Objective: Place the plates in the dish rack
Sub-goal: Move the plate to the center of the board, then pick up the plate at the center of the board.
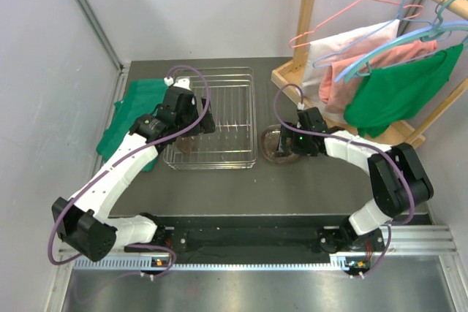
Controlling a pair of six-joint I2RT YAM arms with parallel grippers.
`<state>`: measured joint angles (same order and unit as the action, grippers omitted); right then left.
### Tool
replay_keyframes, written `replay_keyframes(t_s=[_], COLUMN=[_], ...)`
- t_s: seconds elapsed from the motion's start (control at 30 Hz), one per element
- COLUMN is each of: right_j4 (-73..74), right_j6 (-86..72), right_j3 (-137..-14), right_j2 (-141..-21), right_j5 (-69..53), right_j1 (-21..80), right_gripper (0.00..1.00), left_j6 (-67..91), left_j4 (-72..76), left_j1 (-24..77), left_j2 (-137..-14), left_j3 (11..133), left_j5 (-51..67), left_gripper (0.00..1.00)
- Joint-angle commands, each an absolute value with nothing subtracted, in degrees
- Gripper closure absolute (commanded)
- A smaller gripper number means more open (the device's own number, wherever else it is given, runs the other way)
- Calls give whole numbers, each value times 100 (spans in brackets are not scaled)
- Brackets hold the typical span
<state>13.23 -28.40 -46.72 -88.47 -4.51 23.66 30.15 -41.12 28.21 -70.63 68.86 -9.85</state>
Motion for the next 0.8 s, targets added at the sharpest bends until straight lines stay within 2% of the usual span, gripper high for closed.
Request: replay_keyframes(t_s=[0.0, 0.1, 0.23, 0.43, 0.57, 0.63, 0.77], right_j4=[1538, 1869, 2592, 2926, 2865, 2778, 2585], right_j6=[-2523, -2653, -3014, -3146, -3146, -3164, -3147], right_j3=[-5044, -5150, -5265, -5273, -5343, -5344, -5344], right_j2=[-9018, -8852, -8447, -8042, -8305, -8489, -8727], right_j5=[-449, -151, 1018, 1345, 1222, 1204, 1038], right_j1=[2601, 2619, 2619, 2610, 2610, 2619, 2602], right_gripper=[5, 5, 5, 11, 23, 35, 47], left_j6=[3041, 3041, 3032, 3032, 3041, 3032, 3032], left_j4=[-3920, -3920, -3955, -3903, -3876, -3894, -3911], left_j1=[2795, 2795, 2795, 2804, 2804, 2804, 2804], left_j2=[-6987, -6970, -6944, -6996, -7014, -6996, -6952], left_j3=[6864, 6847, 6838, 6838, 6838, 6847, 6829], left_j5=[-1002, -1002, -1046, -976, -932, -940, -975], left_gripper=[1, 1, 1, 1, 1, 1, 1])
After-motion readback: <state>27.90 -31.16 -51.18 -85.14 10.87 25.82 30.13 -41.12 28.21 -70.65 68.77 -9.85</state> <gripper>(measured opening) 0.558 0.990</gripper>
